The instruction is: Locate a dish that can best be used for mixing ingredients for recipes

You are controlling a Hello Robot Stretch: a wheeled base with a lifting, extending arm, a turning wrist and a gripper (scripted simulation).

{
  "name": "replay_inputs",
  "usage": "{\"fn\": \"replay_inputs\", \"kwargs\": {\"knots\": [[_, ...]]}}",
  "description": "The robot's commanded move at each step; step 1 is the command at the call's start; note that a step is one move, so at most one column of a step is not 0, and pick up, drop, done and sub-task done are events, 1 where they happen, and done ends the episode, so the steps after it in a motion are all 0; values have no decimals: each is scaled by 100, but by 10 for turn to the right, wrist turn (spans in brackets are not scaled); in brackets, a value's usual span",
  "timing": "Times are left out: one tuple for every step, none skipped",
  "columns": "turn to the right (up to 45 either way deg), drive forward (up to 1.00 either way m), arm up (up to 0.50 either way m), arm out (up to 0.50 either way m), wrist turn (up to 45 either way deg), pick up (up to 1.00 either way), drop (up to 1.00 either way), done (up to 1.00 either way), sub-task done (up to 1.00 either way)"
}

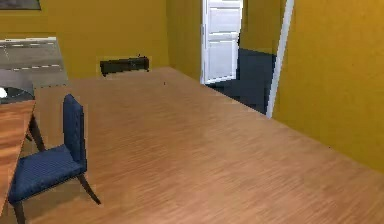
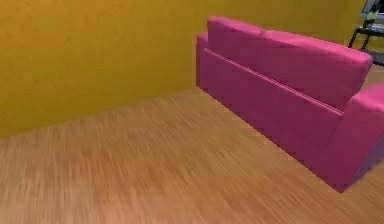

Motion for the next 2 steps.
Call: {"fn": "replay_inputs", "kwargs": {"knots": [[90, 0, 0, 0, 0, 0, 0, 0, 0], [0, 100, 0, 0, 0, 0, 0, 0, 0]]}}
